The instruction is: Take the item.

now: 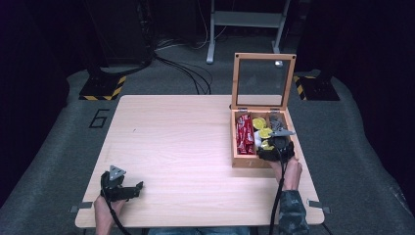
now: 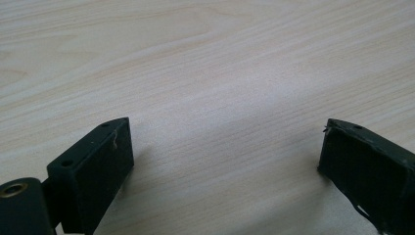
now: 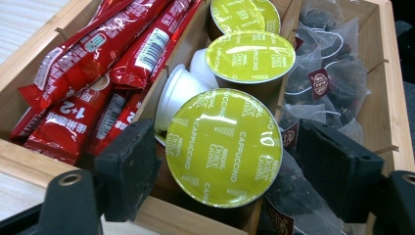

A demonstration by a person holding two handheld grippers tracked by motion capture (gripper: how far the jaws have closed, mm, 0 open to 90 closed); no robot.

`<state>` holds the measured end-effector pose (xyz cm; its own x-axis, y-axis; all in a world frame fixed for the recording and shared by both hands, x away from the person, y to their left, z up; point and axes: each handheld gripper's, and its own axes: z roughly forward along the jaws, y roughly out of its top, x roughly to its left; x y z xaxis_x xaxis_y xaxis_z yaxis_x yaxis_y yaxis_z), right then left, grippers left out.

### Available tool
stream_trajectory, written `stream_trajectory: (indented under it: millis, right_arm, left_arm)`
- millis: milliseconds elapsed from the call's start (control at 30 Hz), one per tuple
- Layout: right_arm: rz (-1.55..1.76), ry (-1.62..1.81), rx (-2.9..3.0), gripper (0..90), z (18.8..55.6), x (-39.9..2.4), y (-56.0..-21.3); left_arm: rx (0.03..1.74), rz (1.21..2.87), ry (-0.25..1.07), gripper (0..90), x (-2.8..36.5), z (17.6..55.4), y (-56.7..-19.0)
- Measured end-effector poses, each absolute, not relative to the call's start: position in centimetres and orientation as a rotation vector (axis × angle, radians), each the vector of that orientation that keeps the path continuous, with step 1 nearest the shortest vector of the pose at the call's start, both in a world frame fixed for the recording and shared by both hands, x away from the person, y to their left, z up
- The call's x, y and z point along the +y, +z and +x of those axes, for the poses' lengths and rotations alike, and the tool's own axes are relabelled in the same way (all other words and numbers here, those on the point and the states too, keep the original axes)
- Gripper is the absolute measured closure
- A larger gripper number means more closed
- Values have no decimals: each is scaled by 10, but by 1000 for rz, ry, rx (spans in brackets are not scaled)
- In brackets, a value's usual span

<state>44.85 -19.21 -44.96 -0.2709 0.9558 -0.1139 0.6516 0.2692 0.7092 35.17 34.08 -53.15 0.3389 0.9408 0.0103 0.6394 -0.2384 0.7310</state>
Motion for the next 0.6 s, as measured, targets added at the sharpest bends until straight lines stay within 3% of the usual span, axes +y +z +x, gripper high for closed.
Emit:
stream_trajectory:
  millis: [600]
  right_arm:
    - [1464,710,2020,303,456,-189,-456]
  left_arm:
    - [1378,1973,612,54,341,352,-531]
